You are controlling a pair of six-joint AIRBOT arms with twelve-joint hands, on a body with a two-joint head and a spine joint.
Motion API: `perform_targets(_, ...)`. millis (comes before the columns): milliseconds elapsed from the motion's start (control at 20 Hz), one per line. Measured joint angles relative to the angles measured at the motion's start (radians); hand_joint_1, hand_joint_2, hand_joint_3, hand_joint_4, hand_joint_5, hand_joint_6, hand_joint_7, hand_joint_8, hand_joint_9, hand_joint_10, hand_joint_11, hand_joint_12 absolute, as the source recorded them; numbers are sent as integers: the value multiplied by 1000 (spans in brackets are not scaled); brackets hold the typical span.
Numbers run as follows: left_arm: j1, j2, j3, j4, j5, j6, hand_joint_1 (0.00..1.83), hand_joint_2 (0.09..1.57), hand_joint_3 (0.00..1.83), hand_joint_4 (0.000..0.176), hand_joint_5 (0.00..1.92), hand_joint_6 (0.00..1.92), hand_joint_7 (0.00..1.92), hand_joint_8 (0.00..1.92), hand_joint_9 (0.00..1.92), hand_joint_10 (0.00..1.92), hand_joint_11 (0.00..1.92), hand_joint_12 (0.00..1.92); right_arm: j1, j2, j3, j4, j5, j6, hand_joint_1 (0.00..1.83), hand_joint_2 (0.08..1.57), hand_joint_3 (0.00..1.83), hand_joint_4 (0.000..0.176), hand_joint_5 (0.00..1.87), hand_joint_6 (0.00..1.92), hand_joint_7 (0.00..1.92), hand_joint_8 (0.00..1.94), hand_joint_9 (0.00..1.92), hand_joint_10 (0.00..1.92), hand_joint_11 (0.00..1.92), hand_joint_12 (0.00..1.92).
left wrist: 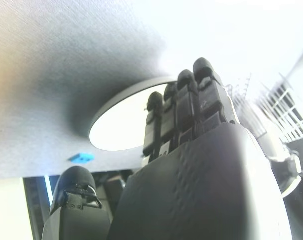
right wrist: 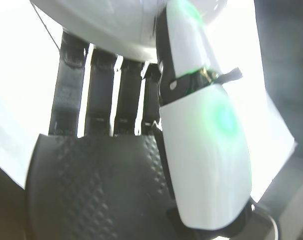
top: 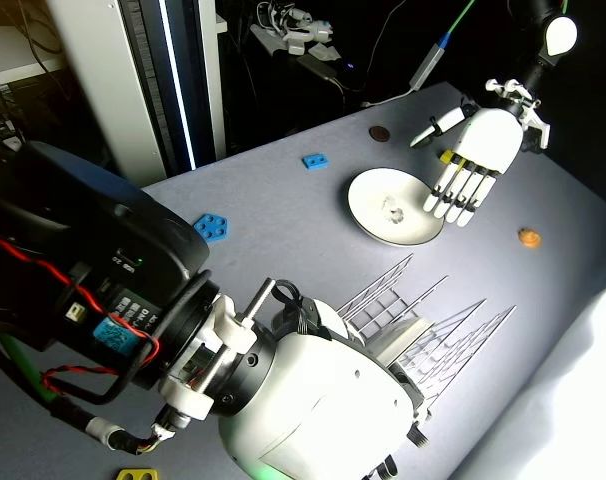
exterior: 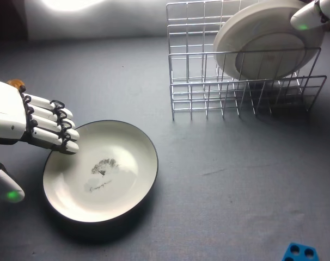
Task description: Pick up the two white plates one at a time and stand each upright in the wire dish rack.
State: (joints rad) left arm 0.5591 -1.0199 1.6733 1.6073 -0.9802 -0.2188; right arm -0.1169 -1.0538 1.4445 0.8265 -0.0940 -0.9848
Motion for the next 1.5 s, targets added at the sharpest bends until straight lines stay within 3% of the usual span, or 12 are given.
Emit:
perform_targets(50, 0, 0, 0, 0, 0, 0, 0, 1072, 3, 0, 159, 0, 134, 0, 86, 0, 0, 205, 0, -2, 1, 0, 0, 0, 1363, 1139, 2, 0, 856, 1157, 949, 968, 876, 1236, 702, 1172)
perform_targets(100, 0, 0, 0, 0, 0, 0, 0, 1073, 3, 0, 156, 0, 136, 1, 88, 2, 0, 202, 0, -5, 4, 0, 0, 0, 1223, 1167, 0, 0, 845, 1211, 926, 1049, 907, 800, 687, 1175)
perform_targets(150, 0, 0, 0, 0, 0, 0, 0, 1069, 1, 0, 159, 1, 140, 3, 93, 4, 0, 202, 0, -8, 6, 0, 2, 0, 1184, 1189, 0, 13, 821, 1266, 885, 1111, 951, 576, 651, 1205)
perform_targets(200, 0, 0, 0, 1, -1, 0, 0, 1064, 0, 0, 156, 0, 136, 1, 86, 1, 0, 185, 0, -9, 6, -1, 4, -1, 1149, 1232, 7, 15, 732, 1409, 804, 1223, 885, 477, 572, 1234)
perform_targets(250, 0, 0, 0, 1, -1, 0, 0, 1065, 0, 0, 157, 1, 139, 2, 87, 1, 0, 183, 0, -10, 6, -2, 5, -2, 1066, 1252, 3, 0, 712, 1391, 751, 681, 830, 367, 477, 1246)
perform_targets(300, 0, 0, 0, 2, -1, 0, 0, 1070, 1, 0, 162, 1, 141, 2, 91, 1, 0, 208, 0, -12, 6, -8, 3, -2, 1043, 1184, 0, 0, 612, 770, 767, 423, 800, 309, 416, 1256)
perform_targets(350, 0, 0, 0, 3, -1, 0, 0, 1070, 1, 0, 166, 3, 142, 2, 90, 1, 0, 211, 0, -12, 6, -8, 3, -2, 1035, 1148, 0, 0, 632, 426, 784, 226, 765, 245, 350, 1249)
perform_targets(400, 0, 0, 0, 3, -1, 0, 0, 1069, 0, 0, 164, 1, 147, 2, 95, 2, 0, 191, 0, -12, 6, -6, 3, 0, 1021, 1150, 0, 0, 633, 247, 776, 110, 732, 197, 292, 1248)
perform_targets(550, 0, 0, 0, 2, -3, 0, 0, 1065, 0, 0, 182, 2, 166, 2, 115, 3, 0, 236, 4, -12, 6, -9, 23, 0, 1028, 1138, 1, 0, 629, 93, 754, 16, 696, 135, 249, 1250)
perform_targets(1100, 1, 0, 1, 3, -6, 0, 0, 1067, 0, 0, 163, 5, 141, 5, 100, 4, 0, 207, 68, -14, 8, -43, -13, 0, 1020, 1147, 6, 0, 674, 56, 760, 5, 688, 95, 233, 1260)
perform_targets(1500, 59, 0, -1, -28, -2, 0, 0, 1070, 0, 0, 187, 4, 159, 3, 112, 4, 0, 225, 153, -28, -62, -353, 48, 4, 984, 1156, 4, 0, 647, 28, 728, 0, 677, 76, 216, 1254)
